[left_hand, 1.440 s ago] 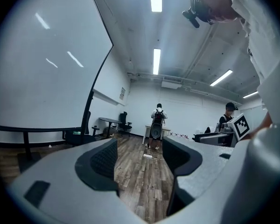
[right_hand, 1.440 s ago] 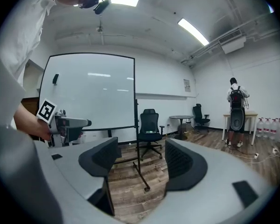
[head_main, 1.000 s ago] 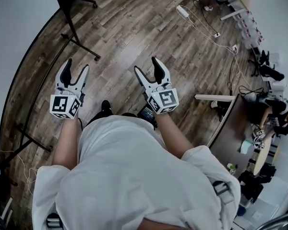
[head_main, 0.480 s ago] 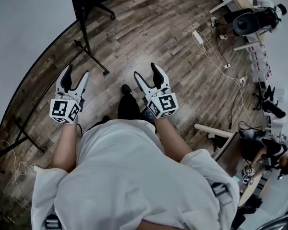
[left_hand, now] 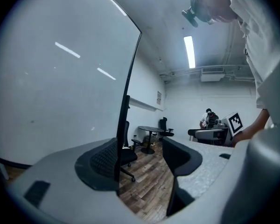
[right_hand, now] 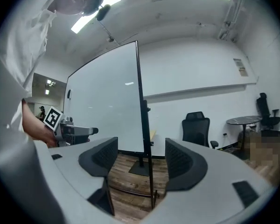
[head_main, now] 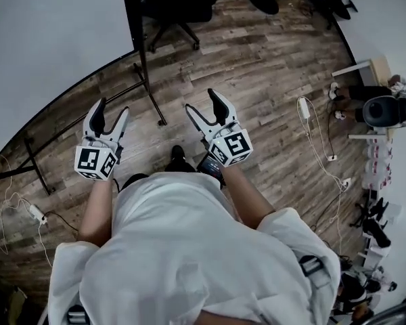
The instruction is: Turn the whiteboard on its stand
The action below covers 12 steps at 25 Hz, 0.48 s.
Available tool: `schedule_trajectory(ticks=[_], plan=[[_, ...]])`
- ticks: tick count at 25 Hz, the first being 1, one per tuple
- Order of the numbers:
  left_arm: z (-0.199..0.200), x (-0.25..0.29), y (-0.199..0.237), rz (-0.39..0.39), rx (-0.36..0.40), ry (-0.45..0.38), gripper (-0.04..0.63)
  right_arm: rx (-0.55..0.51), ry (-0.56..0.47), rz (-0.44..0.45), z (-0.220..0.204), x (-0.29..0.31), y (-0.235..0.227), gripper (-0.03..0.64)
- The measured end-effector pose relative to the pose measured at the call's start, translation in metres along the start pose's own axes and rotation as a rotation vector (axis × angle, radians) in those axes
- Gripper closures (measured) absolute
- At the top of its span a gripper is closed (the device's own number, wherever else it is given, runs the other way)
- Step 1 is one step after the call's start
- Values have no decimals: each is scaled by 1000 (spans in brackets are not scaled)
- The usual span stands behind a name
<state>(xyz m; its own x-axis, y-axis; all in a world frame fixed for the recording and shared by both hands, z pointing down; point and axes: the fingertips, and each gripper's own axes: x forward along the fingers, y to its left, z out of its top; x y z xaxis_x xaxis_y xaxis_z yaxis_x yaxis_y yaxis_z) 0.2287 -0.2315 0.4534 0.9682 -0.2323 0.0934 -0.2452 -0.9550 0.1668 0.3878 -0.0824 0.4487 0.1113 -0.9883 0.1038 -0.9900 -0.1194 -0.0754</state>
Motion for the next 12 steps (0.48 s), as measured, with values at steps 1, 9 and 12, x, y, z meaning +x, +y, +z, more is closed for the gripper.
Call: schedule_trajectory(ticks=[1,9,12], plan=[[0,5,3,27,2,-5,310,-4,-2,32,1,11,-8,304],[-8,17,21,251,-19,-67,310,-61,-79,265,24,75,-50,310],[-14,7,34,331,-16,-94,310,-82,-95,349,26,104,-52,310]])
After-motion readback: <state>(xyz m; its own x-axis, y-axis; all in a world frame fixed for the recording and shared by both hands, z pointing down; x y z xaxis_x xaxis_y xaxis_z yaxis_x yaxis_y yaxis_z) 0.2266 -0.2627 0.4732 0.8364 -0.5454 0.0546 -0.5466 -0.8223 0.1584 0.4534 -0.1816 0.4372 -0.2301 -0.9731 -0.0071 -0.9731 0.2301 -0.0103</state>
